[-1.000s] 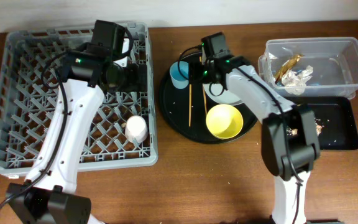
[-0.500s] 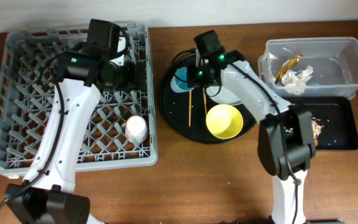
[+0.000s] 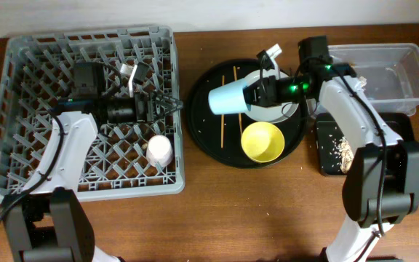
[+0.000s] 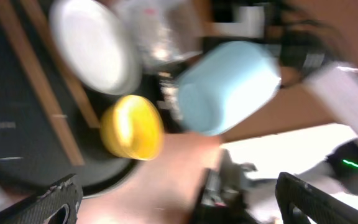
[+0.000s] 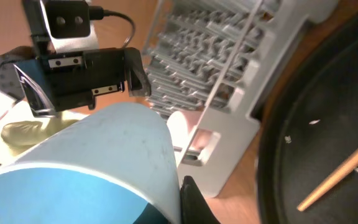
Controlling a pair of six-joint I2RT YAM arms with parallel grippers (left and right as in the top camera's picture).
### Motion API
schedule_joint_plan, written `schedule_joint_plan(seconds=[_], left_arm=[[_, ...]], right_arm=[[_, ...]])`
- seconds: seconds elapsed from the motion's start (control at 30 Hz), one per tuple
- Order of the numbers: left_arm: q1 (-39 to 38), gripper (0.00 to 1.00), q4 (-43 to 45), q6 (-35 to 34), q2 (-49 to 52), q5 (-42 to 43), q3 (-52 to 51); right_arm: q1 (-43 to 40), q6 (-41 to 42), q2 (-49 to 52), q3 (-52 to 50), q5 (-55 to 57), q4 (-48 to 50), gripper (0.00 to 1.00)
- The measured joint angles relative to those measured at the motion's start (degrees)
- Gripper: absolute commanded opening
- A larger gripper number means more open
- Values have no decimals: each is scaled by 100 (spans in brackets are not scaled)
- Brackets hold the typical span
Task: Sort waste into correct bins and load items into the dishwasher rack
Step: 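Grasp the blue cup on the round tray with the right gripper, then hand the blue cup from the right gripper to the left gripper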
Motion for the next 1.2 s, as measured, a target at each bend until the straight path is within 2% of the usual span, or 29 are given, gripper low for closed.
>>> schedule_joint_plan(seconds=[0.17, 0.47, 0.77, 1.07, 1.2], left_arm=[[-127, 99, 42, 2, 0, 920, -35], [-256, 99, 33, -2, 0, 1056, -39], [-280, 99, 175, -15, 0, 1001, -61], [-243, 99, 769, -638, 0, 999, -79], [-225, 89, 793, -789, 0, 986, -79]], right_arm=[[284, 345, 13, -90, -284, 870, 4], [1071, 2271, 11, -114, 223, 2835, 4], [1185, 2715, 11, -114, 269, 2894, 4], [1698, 2736, 11, -114, 503, 2946, 4], [1716, 2736, 11, -114, 525, 2942, 4]])
